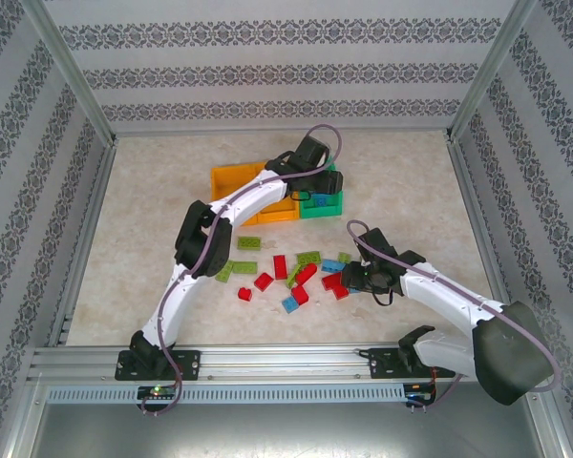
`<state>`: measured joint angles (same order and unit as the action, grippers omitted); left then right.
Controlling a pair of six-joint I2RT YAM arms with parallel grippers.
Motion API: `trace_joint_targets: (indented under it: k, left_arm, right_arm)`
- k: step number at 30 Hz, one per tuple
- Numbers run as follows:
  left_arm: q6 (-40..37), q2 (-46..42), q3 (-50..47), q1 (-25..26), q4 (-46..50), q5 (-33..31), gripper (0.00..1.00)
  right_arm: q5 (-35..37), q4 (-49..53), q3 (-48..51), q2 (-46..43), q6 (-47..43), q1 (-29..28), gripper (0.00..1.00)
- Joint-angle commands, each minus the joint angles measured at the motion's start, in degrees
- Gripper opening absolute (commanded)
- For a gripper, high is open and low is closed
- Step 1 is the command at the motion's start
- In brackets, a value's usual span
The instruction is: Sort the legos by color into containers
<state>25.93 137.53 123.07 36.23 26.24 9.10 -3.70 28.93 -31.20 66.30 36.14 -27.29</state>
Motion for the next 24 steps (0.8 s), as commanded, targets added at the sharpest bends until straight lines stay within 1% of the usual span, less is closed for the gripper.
trace_joint_targets:
  k: [1,4,6,8,11,12,16,21,23,24]
  left_arm:
    - [-0.7,-5.5,-4.2,0.7,-1.2,0.9,0.77]
    - [-0.8,-9.7,-10.2,0.7,-4.3,0.4,0.86]
    - [-1.1,-12.4,-13.7,0.7,-6.5,0.0,0.90]
    - [-1.5,-14.5,-16.3,0.7,-8.0,0.0,0.92]
    - [-2.1,-16.5,-18.1,0.7,-7.7,0.3,0.94]
    - [-2.5,-17.1,-18.7,0.7,-7.7,0.4,0.96]
    - [-2.6,-20.0,-22.8,0.7,-9.2,0.0,0.97]
    - [-2.4,-22.1,-25.9,0.6,-9.8,-0.4,0.97]
    - [-2.1,-22.7,-27.0,0.6,-10.3,-0.4,0.97]
    - [-2.1,-22.8,-27.4,0.7,-10.3,-0.4,0.97]
  right_arm:
    - [0.7,0.6,-0.1,-0.8,0.9,-0.9,0.50]
    - [0.7,0.7,0.2,-0.3,0.5,-1.1,0.50]
    - [1.0,0.8,0.2,0.4,0.2,-1.2,0.50]
    - [0.9,0.5,0.0,1.5,-0.3,-1.1,0.50]
    - [1.1,0.5,-0.5,3.4,-1.0,-1.2,0.48]
    - [1.8,1.1,-0.7,4.0,-1.2,-1.1,0.47]
    - [4.4,3.9,-1.2,4.8,-1.8,-0.9,0.47]
    - [4.1,3.2,-0.6,4.5,-2.0,0.3,0.46]
    - [3.9,2.5,-0.9,5.1,-2.5,0.4,0.43]
    - [4.0,2.4,-1.4,5.6,-2.7,0.4,0.40]
